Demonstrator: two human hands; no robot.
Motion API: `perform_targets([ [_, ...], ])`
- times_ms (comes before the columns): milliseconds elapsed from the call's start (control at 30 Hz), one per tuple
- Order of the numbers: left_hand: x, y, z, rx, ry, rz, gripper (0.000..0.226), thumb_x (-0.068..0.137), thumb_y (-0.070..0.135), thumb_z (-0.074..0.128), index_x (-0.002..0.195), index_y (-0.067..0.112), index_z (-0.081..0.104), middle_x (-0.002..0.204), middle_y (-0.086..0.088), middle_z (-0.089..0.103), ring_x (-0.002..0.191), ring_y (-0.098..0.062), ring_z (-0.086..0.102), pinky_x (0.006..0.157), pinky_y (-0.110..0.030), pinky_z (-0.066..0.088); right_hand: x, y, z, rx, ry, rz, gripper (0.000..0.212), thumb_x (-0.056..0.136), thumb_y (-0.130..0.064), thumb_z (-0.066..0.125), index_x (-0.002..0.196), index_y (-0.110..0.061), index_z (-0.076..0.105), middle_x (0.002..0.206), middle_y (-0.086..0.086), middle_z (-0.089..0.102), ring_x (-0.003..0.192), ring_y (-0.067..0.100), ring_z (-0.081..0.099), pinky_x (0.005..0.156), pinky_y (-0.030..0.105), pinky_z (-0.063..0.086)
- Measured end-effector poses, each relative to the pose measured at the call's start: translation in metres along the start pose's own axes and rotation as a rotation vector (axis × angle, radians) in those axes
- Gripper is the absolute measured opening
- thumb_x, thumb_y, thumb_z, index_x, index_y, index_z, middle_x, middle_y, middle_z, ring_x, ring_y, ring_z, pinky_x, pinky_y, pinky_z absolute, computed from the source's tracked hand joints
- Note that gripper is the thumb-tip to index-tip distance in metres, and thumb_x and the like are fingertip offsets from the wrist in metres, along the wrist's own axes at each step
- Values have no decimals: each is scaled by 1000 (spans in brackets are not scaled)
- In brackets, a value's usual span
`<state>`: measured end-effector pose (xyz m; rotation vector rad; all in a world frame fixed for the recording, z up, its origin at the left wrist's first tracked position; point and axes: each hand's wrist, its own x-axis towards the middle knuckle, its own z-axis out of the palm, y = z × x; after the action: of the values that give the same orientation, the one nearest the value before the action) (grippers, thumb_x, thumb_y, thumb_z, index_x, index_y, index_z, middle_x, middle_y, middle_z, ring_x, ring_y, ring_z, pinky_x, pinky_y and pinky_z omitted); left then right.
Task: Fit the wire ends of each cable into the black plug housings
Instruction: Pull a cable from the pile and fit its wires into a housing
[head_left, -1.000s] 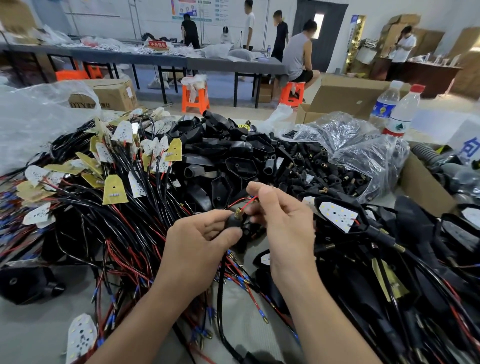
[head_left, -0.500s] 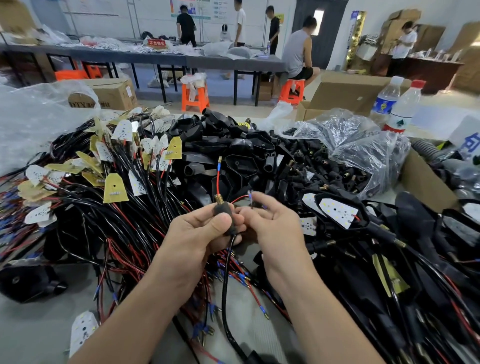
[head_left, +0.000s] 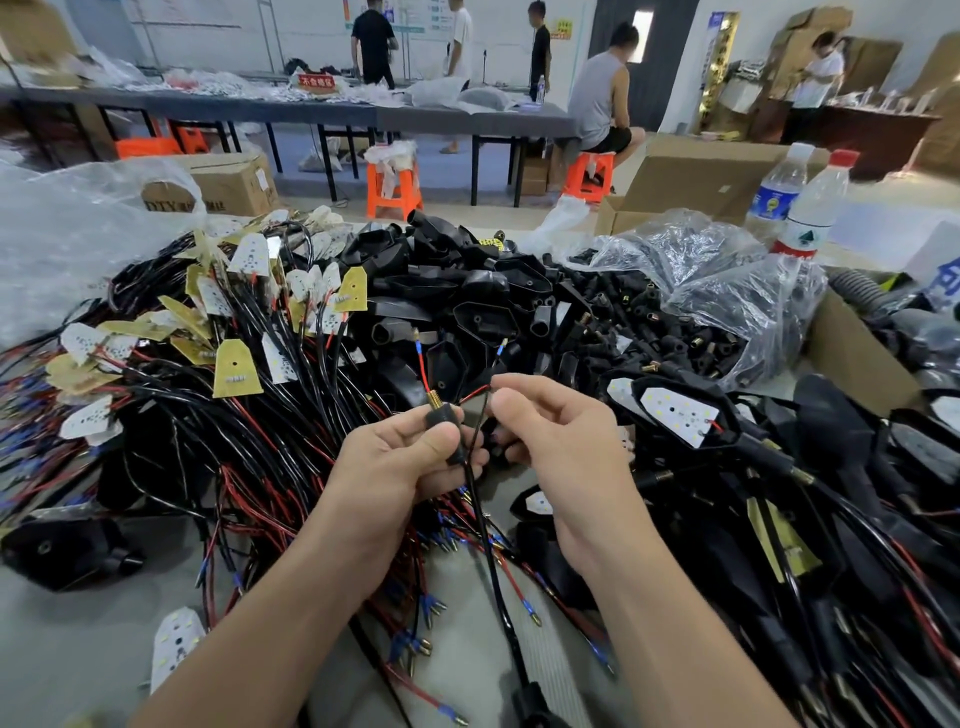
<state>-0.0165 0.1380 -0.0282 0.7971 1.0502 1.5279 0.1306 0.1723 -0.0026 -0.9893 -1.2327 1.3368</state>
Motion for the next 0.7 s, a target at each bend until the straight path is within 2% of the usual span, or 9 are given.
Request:
perform_targets([
  [100, -1, -2, 0, 50, -17, 36, 22, 79, 13, 69, 98, 8, 78, 86, -14, 77, 80, -24, 77, 70, -27, 62, 1, 5, 3, -57, 52, -37, 15, 90, -9, 73, 102, -18, 76, 73, -2, 75, 65, 3, 64, 66, 18, 51],
  [167, -1, -3, 0, 92, -31, 42, 17, 86, 8, 67, 95, 12, 81, 88, -14, 79, 80, -23, 77, 69, -25, 62, 0, 3, 3, -3, 32, -49, 18, 92, 1, 67, 96, -13, 77, 73, 2, 76, 62, 5, 64, 62, 16, 51],
  [267, 0, -5, 1, 133, -37, 50, 22, 96, 1, 61, 103, 11, 80, 91, -15, 79, 83, -22, 77, 71, -26, 62, -1, -2, 2, 183, -103, 16, 25, 96, 5, 57, 88, -9, 77, 76, 9, 73, 59, 11, 57, 57, 23, 50],
  [367, 2, -6, 0, 139, -5, 62, 22, 100, 0, 58, 112, 5, 76, 94, -16, 79, 85, -22, 77, 73, -27, 62, -3, -6, 1, 266, -242, 89, 28, 101, -13, 55, 85, -10, 78, 85, 15, 68, 64, 14, 51, 60, 24, 43],
  [433, 3, -7, -1, 116, 41, 51, 21, 100, 0, 58, 112, 3, 75, 96, -16, 79, 86, -24, 78, 73, -28, 63, -4, -7, 1, 236, -262, 84, 28, 94, -26, 61, 74, -14, 76, 90, 20, 62, 66, 15, 50, 62, 23, 41],
  [500, 4, -7, -1, 80, 78, 37, 18, 100, 2, 59, 108, 2, 74, 97, -17, 79, 85, -25, 78, 71, -27, 62, -5, -7, 3, 197, -266, 54, 30, 89, -32, 59, 69, -14, 72, 92, 19, 65, 67, 15, 51, 63, 26, 38],
  [567, 4, -5, -2, 41, 85, 39, 16, 95, 10, 65, 104, 1, 76, 94, -16, 79, 83, -25, 78, 69, -27, 62, -5, -6, 3, 203, -308, 14, 32, 92, -28, 52, 72, -12, 71, 92, 17, 70, 67, 16, 50, 62, 29, 36],
  [600, 3, -4, -3, 39, 66, 47, 23, 89, 17, 69, 104, 2, 77, 91, -15, 78, 82, -25, 77, 70, -27, 62, -5, -5, 2, 220, -352, -5, 31, 93, -23, 48, 76, -11, 72, 92, 16, 71, 68, 17, 50, 62, 30, 35],
  [700, 2, -4, -5, 75, 19, 56, 34, 89, 23, 68, 113, 2, 77, 83, -13, 73, 77, -27, 74, 74, -31, 62, -7, -6, 0, 247, -465, -26, 30, 92, -14, 48, 91, -9, 78, 91, 23, 61, 72, 17, 52, 64, 28, 38],
])
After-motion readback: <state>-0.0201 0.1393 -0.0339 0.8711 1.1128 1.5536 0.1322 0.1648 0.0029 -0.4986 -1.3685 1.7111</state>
